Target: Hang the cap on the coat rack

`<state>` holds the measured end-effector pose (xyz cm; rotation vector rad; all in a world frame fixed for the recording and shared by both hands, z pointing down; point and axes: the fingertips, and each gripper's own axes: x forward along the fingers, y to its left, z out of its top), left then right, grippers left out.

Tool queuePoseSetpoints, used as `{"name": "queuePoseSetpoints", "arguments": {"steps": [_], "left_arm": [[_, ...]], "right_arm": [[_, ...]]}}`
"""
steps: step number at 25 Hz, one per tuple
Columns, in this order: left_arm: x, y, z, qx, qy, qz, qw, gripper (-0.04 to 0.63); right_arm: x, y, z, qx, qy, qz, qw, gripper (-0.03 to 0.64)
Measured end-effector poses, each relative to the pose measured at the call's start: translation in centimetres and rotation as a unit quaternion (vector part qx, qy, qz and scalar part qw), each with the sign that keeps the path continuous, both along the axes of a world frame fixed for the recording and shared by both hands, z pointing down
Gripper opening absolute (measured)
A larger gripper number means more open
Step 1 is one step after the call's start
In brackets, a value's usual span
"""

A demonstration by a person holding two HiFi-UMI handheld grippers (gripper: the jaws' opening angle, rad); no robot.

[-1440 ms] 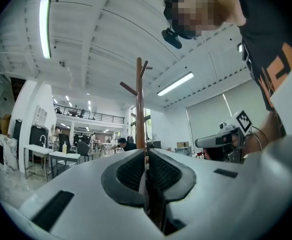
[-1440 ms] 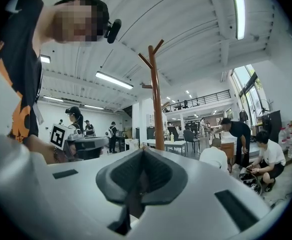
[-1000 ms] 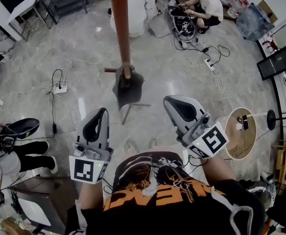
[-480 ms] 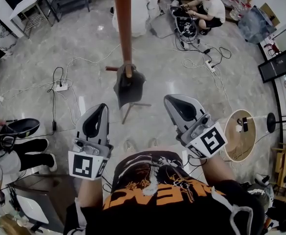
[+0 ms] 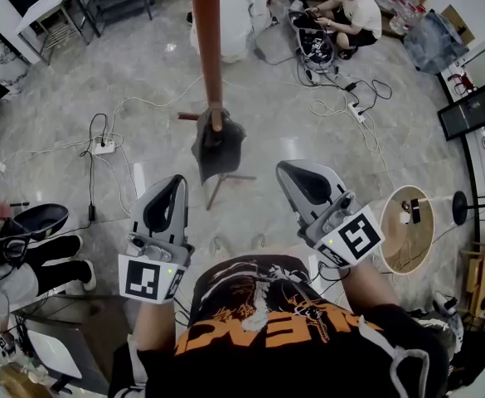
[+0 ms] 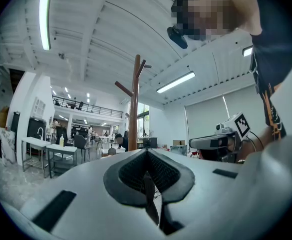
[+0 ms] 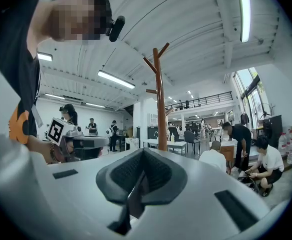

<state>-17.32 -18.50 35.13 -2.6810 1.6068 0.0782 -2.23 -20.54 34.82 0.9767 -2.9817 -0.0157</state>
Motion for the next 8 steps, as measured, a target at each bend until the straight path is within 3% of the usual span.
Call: {"name": "queuePoseSetpoints", "arguments": {"steps": [8], "left_arm": [[-1.0,0.3,-0.3,0.001,0.002,-0.007,1.0,0.023]], "right_arm": [[-1.2,0.1,-0.1,-0.001,0.005,-0.007,1.0,0.014]]}}
